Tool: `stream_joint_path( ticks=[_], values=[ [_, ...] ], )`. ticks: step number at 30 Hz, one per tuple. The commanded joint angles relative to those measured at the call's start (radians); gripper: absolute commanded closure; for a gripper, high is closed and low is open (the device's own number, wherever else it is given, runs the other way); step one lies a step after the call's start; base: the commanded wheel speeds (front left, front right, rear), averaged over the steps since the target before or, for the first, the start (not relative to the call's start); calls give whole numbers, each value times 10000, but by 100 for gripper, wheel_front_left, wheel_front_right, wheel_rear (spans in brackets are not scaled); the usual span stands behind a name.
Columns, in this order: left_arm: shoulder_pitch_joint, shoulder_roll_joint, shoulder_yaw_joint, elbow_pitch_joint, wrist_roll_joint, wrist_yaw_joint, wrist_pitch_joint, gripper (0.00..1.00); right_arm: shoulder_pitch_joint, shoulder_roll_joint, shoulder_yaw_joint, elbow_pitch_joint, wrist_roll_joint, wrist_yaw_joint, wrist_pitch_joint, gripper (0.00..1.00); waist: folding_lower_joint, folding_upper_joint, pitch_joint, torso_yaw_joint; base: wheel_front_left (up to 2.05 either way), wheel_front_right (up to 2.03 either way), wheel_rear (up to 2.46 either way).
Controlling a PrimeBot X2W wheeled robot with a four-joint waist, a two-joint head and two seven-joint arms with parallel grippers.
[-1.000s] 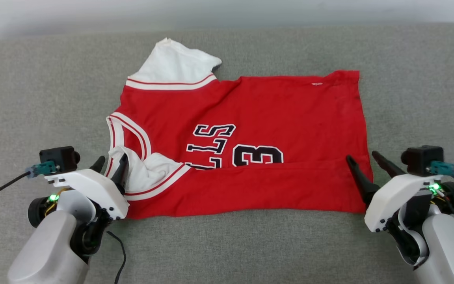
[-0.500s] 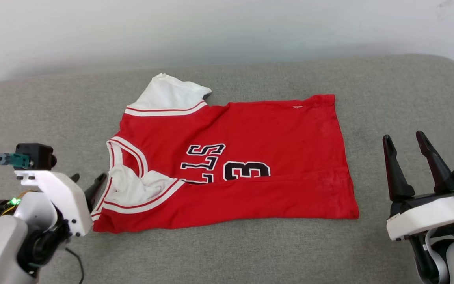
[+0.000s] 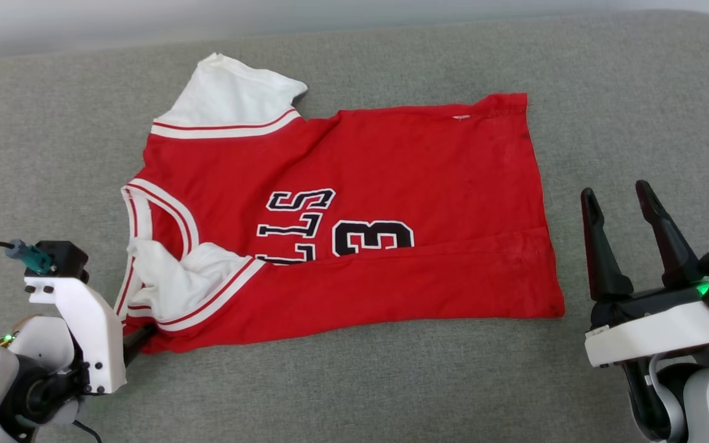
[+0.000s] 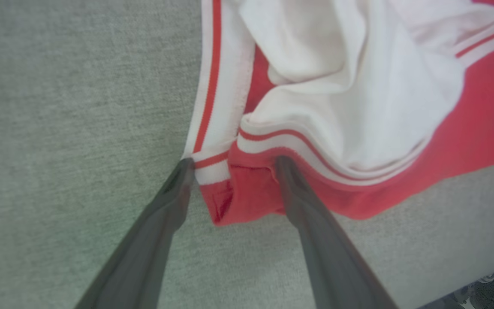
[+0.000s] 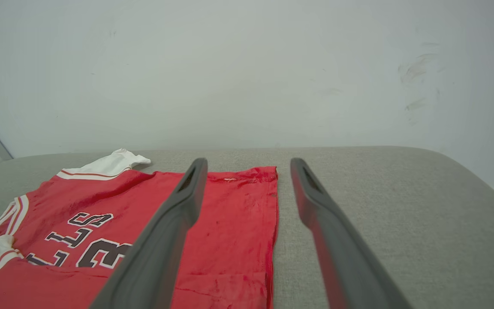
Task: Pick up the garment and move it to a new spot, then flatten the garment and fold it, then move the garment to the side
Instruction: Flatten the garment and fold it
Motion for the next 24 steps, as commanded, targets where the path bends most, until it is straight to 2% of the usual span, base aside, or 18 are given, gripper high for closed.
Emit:
stream_joint_path(
  ticks=[1,2,3,4,5,12,17,21,24],
  values=[
    [165,-176,-236,300,-66,2,174,0,-162,55,27,-6,-68,-5,-40,0,0,-1,169,-110,0,0,0],
    [218,-303,-303,420,-224,-48,307,0,-202,30,50,19,-82,-5,-70,0,0,-1,189,-130,0,0,0],
    [258,-443,-360,494,-305,-68,381,37,-206,-1,59,59,-78,-5,-51,0,0,-1,186,-145,0,0,0],
    [260,-530,-387,550,-335,-104,355,79,-217,-36,70,71,-72,-5,-47,0,0,-1,158,-151,0,0,0],
    [269,-632,-393,592,-426,-163,318,100,-222,-77,72,70,-78,-4,-29,0,0,-1,122,-141,0,0,0],
    [-4,-886,-120,584,-103,-457,-938,100,22,-319,-43,-52,-77,-4,385,0,0,-1,-439,121,0,0,0],
    [-258,-964,24,208,280,-392,-1719,100,119,-507,-184,-82,139,-4,969,0,0,-1,-766,416,0,0,0],
    [-431,-1001,71,-256,532,-299,-2079,100,44,-764,-469,348,673,-5,2283,0,0,-1,-810,615,0,0,0],
    [-534,-986,91,-705,682,-219,-2216,100,-132,-1083,-691,857,1151,-4,3728,0,0,-1,-717,768,0,0,0]
  ],
)
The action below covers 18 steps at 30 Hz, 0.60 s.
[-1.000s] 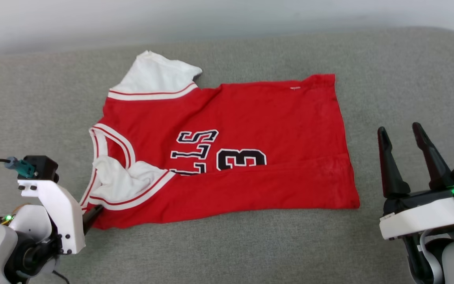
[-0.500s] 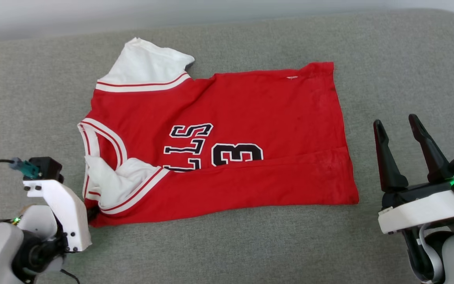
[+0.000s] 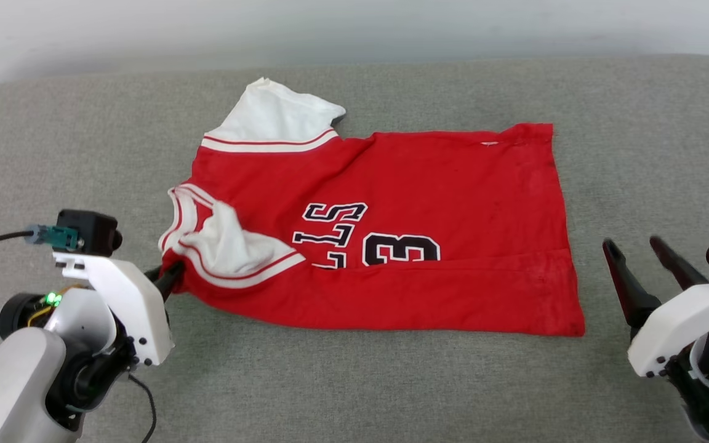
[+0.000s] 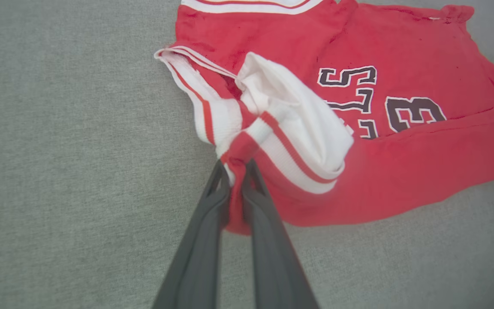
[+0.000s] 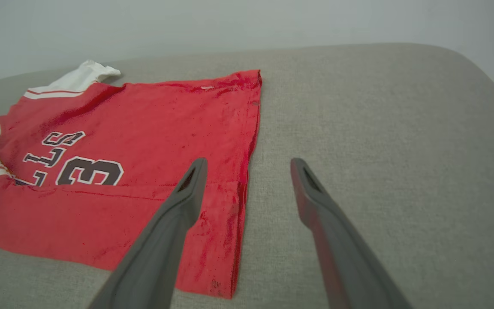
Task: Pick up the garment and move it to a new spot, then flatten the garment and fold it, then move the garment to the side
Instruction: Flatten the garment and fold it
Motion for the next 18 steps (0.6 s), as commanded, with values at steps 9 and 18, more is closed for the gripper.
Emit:
stream_joint_path(
  ticks=[9,18],
  values=[
    [-508,-1,-101,-1277,506,317,-128,100,-948,-456,481,1376,1019,-4,4760,0,0,0,963,472,0,0,0],
    [-451,-85,-145,-1180,477,333,-225,100,-1328,-149,1322,2530,1151,12,5332,100,0,0,1102,567,0,0,0]
  ],
)
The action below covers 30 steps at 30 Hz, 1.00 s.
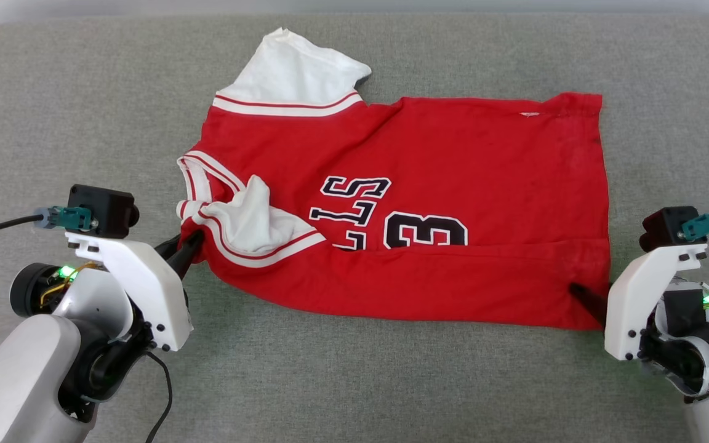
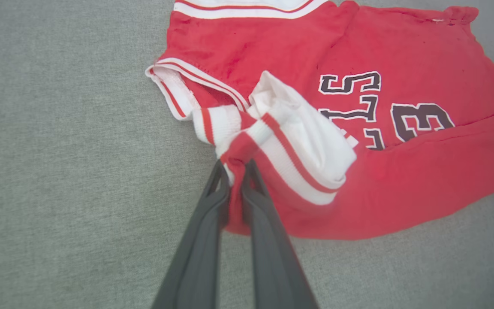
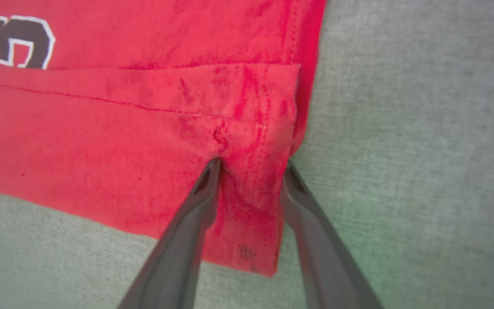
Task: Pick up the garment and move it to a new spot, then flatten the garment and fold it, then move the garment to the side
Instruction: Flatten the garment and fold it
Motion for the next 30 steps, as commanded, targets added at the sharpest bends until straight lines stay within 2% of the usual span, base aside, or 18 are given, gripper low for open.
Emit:
stream_joint_path(
  ticks=[1,14,22,27,30],
  values=[
    [47,-15,20,52,-24,61,-87,100,201,264,364,403,24,29,54,100,0,0,-116,-28,0,0,0],
    [1236,-212,187,143,-213,455,-797,100,462,-219,654,-475,95,15,-343,100,0,0,-1680,-248,0,0,0],
    [2775,-23,362,-488,-446,1146,-966,100,1395,-337,699,-1173,192,15,-152,100,0,0,-2692,-199,0,0,0],
    [3716,-47,364,-679,-754,1484,-870,100,2173,-270,471,-1326,224,15,34,100,0,0,-2814,-169,0,0,0],
    [4088,-267,336,-452,-1018,1507,-903,100,2542,-150,341,-1121,202,15,-49,100,0,0,-2758,-174,0,0,0]
  ],
)
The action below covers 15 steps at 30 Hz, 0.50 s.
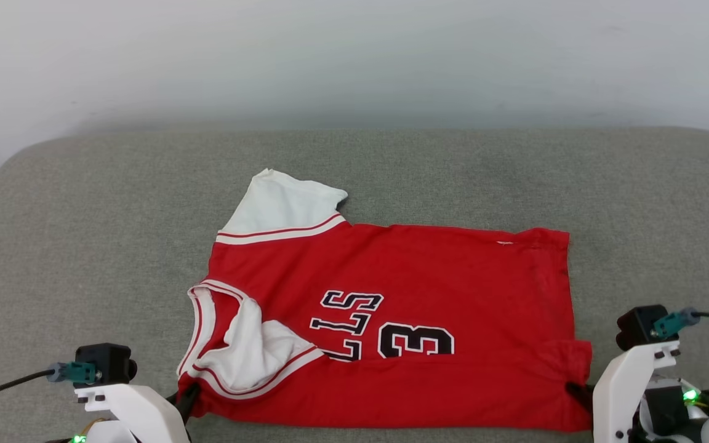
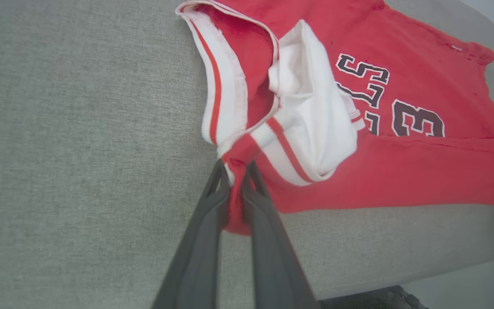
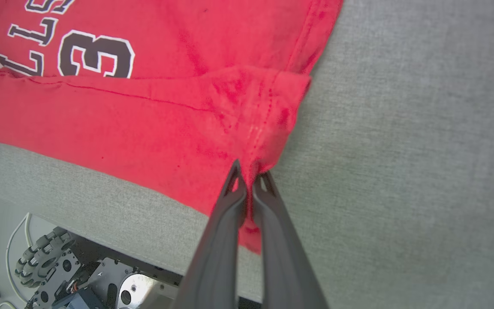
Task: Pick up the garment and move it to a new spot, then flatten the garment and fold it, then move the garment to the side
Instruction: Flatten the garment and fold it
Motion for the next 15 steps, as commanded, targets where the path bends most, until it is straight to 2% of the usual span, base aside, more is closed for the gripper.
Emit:
stream_joint_path(
  ticks=[1,2,3,4,10,15],
  values=[
    [54,-68,29,101,-40,-19,-133,100,123,35,28,70,-11,-4,-120,82,1,0,46,-10,0,0,0],
    [29,-165,75,252,-46,-33,-252,100,178,43,51,178,-14,-4,-264,0,1,0,84,-15,0,0,0],
    [-23,-232,78,416,-21,-66,-364,64,156,44,75,228,2,-4,-533,0,1,0,123,-24,0,0,0],
    [-99,-317,78,592,-8,-116,-462,1,124,-10,122,319,-39,-4,-796,0,1,0,148,-33,0,0,0],
    [-466,-475,281,1119,240,-244,-1206,0,-245,-279,570,349,-166,-4,-3151,0,1,0,74,-292,0,0,0],
    [-934,-408,537,1066,696,-163,-1957,0,-465,-14,365,140,-687,-4,-5337,0,1,0,-54,-539,0,0,0]
  ],
)
